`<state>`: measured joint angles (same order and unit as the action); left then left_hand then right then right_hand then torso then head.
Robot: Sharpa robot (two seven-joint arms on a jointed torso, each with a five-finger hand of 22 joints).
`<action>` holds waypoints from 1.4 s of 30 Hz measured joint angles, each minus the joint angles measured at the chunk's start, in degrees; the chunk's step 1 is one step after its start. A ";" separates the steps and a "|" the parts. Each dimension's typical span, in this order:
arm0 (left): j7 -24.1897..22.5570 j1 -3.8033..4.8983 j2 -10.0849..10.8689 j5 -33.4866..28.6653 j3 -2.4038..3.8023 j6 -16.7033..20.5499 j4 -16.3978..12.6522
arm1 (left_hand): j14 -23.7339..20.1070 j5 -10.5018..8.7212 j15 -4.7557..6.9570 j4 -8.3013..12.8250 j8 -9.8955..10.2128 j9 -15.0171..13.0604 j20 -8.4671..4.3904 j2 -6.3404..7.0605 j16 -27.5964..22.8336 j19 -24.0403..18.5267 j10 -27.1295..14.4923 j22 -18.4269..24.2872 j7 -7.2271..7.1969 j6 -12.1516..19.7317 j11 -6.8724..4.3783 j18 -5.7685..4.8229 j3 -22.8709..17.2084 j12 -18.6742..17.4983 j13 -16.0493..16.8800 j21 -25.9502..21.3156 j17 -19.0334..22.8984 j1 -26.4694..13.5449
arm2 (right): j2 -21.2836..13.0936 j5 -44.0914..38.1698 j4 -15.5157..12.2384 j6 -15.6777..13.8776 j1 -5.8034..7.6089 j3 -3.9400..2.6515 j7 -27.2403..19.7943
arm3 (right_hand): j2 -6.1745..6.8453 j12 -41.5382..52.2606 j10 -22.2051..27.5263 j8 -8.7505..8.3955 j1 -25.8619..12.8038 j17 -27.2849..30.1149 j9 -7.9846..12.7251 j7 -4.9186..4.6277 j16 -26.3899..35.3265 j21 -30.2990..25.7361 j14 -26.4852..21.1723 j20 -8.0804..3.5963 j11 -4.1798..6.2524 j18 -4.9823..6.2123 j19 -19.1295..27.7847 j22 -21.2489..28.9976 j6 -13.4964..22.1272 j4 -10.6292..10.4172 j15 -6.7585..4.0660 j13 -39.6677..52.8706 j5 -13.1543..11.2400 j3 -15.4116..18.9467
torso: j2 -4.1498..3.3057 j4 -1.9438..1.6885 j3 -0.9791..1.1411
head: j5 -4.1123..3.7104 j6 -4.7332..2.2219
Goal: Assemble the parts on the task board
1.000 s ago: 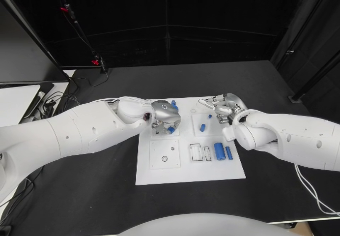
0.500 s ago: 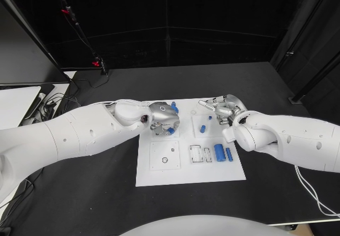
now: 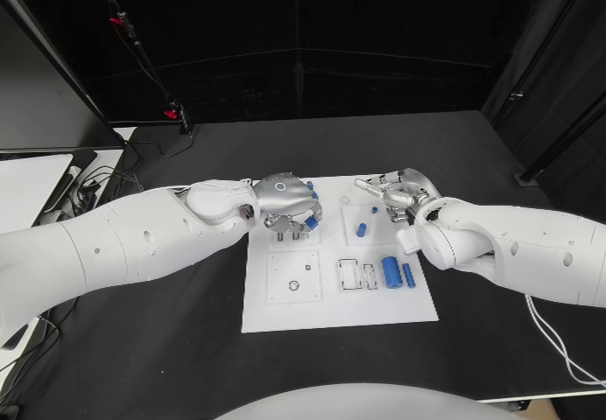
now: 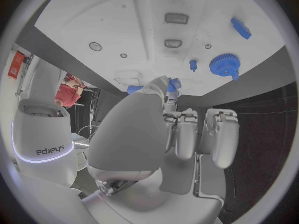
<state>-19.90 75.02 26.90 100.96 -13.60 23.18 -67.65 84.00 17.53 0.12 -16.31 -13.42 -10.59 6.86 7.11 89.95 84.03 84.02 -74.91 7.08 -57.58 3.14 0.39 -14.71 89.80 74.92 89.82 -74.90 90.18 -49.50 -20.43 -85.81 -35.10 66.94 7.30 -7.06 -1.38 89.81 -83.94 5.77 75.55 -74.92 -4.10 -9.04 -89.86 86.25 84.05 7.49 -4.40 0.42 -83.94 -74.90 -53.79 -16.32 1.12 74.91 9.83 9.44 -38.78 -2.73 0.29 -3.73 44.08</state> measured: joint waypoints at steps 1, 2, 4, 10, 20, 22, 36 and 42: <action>-0.20 0.00 0.33 -1.07 0.00 0.68 -0.31 | 0.00 0.00 0.00 0.00 0.00 0.00 0.00 0.00 0.00 0.00 0.00 0.00 0.00 0.00 0.00 0.00 0.00 0.00 0.00 0.00 0.00 0.00 | 0.01 0.00 0.01 0.01 -0.01 0.00 -0.01 | 0.00 0.00 0.00 0.00 0.00 0.00 0.00 0.13 0.00 0.00 0.00 0.00 0.00 0.00 0.00 0.00 -0.13 0.00 0.00 0.00 0.00 0.00 | 0.00 0.00 0.00 | 0.02 0.00; -0.34 0.00 0.60 -2.00 0.00 1.13 -0.59 | 0.00 0.00 0.00 0.00 0.01 0.00 0.00 0.00 0.00 0.00 0.00 0.00 0.00 0.00 0.00 0.00 0.00 0.00 0.00 0.00 0.00 0.00 | 0.03 0.00 0.01 0.03 -0.03 0.00 -0.02 | 0.00 0.00 0.00 0.00 0.00 0.00 0.00 0.21 0.00 0.00 0.00 0.00 0.00 0.00 0.00 0.00 -0.21 0.00 0.00 0.00 0.00 0.00 | -0.01 0.00 0.00 | 0.04 -0.03; -0.61 0.00 1.20 -4.08 0.00 1.94 -1.18 | 0.00 0.00 0.00 0.00 0.01 0.00 0.00 0.00 0.00 0.00 0.00 0.00 0.00 0.00 0.00 0.00 0.00 0.00 0.00 0.00 0.00 0.00 | 0.04 0.03 0.01 0.10 -0.06 0.00 -0.06 | 0.00 0.00 0.00 0.00 0.00 0.00 0.00 0.21 0.00 0.00 0.00 0.00 0.00 0.00 0.00 0.00 -0.21 0.00 0.00 0.00 0.00 0.00 | -0.01 0.00 -0.01 | 0.12 -0.13; -1.50 0.03 3.32 -13.76 0.00 4.29 -3.58 | 0.00 0.28 0.00 -0.15 0.06 0.00 0.00 0.01 0.00 0.00 0.00 0.00 0.00 0.00 0.00 0.00 -0.15 0.00 0.00 0.00 0.00 0.00 | 0.07 0.55 0.09 0.67 -0.07 0.01 -0.69 | -0.17 0.00 0.00 0.00 0.17 0.01 0.00 0.42 0.00 -0.21 0.00 0.00 0.00 0.00 0.00 0.00 -0.42 0.09 0.00 0.00 0.14 0.23 | -0.01 0.00 -0.01 | 0.21 -0.54; -3.41 0.11 6.76 -33.14 0.00 7.23 -7.68 | 0.00 3.89 0.41 0.24 0.45 0.01 -0.43 0.04 0.00 -0.01 -0.10 0.00 0.00 0.00 -0.10 0.00 0.25 0.00 0.00 0.00 0.00 -0.37 | 0.05 2.57 -0.07 4.06 -0.08 0.00 -3.92 | -0.23 0.00 -0.04 0.00 0.23 0.01 0.14 0.67 0.00 -0.22 0.00 0.00 0.04 0.00 0.00 0.00 -0.17 0.07 0.00 0.00 0.50 0.57 | 0.00 0.00 -0.01 | 0.36 -1.18; -3.85 0.12 7.35 -36.68 0.00 7.60 -8.51 | 0.00 4.02 0.41 0.24 0.46 0.00 -0.43 0.03 0.00 -0.01 -0.21 0.00 0.00 0.00 -0.21 0.00 0.25 0.00 0.00 0.00 0.00 -0.76 | -0.02 3.02 -0.15 5.35 -0.08 0.00 -4.85 | -0.23 0.00 -0.18 0.00 0.23 0.01 0.16 0.84 0.00 -0.22 0.00 0.00 0.24 0.00 0.00 0.00 0.01 0.13 0.00 0.00 0.61 0.82 | 0.00 0.01 -0.02 | 0.36 -1.25; -6.91 0.13 8.24 -60.00 -0.01 7.75 -12.19 | 0.00 6.89 0.41 0.57 1.13 0.00 -0.43 0.00 0.00 -0.01 -0.21 0.00 0.52 -0.52 -0.21 0.00 1.85 0.00 0.00 0.00 0.00 -1.22 | -0.23 6.18 -1.57 15.89 -0.05 -0.05 -9.93 | -0.84 0.00 0.00 -0.68 -0.37 0.01 0.23 0.56 0.00 -0.22 -0.22 0.00 0.42 0.00 0.00 0.00 2.18 0.20 -0.21 0.00 2.08 2.17 | 0.03 0.09 -0.03 | 0.04 -1.90; -8.01 0.13 7.98 -66.88 -0.01 7.16 -12.57 | 0.00 7.33 0.41 0.59 1.34 0.00 -0.42 -0.18 0.00 -0.01 -0.21 0.00 0.53 -0.54 -0.20 0.00 2.18 0.00 0.00 0.00 0.00 -1.38 | -0.18 6.89 -2.42 21.43 -0.03 -0.07 -10.75 | -1.00 0.00 -0.11 -0.68 -0.54 0.02 0.17 0.33 0.00 -0.22 0.07 0.00 -0.15 0.00 0.00 0.00 2.41 0.44 0.07 0.00 2.95 2.41 | 0.03 0.09 -0.03 | -0.07 -2.12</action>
<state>-27.91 75.16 34.88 34.08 -13.61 30.34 -80.22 84.01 24.86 0.53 -15.72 -12.09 -10.59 6.43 6.92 89.95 84.02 83.81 -74.91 7.61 -58.12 2.94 0.38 -12.53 89.80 74.92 89.82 -74.90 88.80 -49.68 -13.54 -88.23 -13.67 66.91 7.24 -17.81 -2.39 89.81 -84.05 5.10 75.01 -74.91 -3.93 -8.71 -89.86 86.03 84.11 7.49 -4.55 0.42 -83.94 -74.90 -51.38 -15.88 1.19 74.91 12.77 11.85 -38.75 -2.64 0.26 -3.80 41.96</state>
